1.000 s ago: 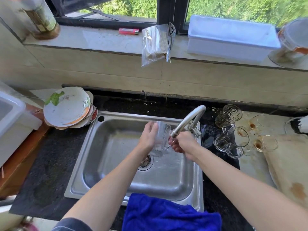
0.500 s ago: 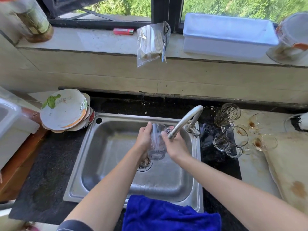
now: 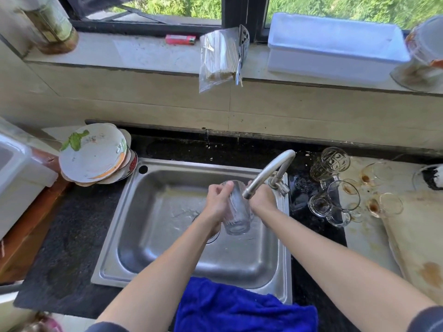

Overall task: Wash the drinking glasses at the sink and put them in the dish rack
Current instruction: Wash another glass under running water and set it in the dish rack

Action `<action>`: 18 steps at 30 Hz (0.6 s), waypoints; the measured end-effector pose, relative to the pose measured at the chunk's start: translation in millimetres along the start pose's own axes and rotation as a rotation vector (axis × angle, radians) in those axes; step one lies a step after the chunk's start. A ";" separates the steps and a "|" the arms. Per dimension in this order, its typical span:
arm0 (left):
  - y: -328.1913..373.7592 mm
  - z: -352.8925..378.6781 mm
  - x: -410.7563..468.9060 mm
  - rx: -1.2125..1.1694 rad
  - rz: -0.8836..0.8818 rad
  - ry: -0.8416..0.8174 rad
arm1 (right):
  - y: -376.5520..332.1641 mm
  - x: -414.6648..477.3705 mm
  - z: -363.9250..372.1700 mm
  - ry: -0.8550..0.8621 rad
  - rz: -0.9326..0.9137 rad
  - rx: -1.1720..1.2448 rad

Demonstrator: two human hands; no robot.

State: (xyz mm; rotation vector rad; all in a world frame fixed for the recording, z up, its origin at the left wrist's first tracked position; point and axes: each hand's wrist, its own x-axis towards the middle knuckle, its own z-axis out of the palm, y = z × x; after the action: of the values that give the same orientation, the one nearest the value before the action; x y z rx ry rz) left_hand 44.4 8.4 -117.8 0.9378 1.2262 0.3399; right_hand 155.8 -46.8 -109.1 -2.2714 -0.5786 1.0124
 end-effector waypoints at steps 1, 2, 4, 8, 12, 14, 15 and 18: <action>1.9 -0.6 2.1 -0.008 0.019 0.039 | 0.2 -11.9 3.8 -0.003 -0.061 -0.037; 2.9 -4.0 4.8 -0.014 0.033 0.093 | 4.2 -24.8 11.6 -0.036 -0.091 -0.053; 3.5 -12.8 5.6 0.008 0.037 0.149 | 10.3 -40.8 19.1 -0.087 -0.115 -0.080; 0.5 -4.2 -3.1 0.110 0.122 0.062 | -9.4 -12.9 -2.9 0.016 -0.033 -0.016; 6.6 -9.0 2.0 0.014 0.107 0.108 | -11.9 -38.3 1.9 -0.086 -0.112 0.183; 3.9 -15.5 4.7 -0.021 0.058 0.065 | -3.6 -35.2 5.4 -0.164 0.000 0.284; 1.0 -15.2 5.8 -0.023 0.037 0.032 | -1.4 -29.3 3.4 -0.163 0.053 0.315; 5.9 -7.1 -1.5 0.024 0.053 -0.005 | -1.1 -19.8 -4.7 -0.134 0.104 0.386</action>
State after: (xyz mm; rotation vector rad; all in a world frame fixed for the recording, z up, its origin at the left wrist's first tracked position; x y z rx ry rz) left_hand 38.9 14.0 -112.7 0.9924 1.2053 0.3654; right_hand 147.1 -59.2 -95.5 -1.9189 -0.2886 1.2176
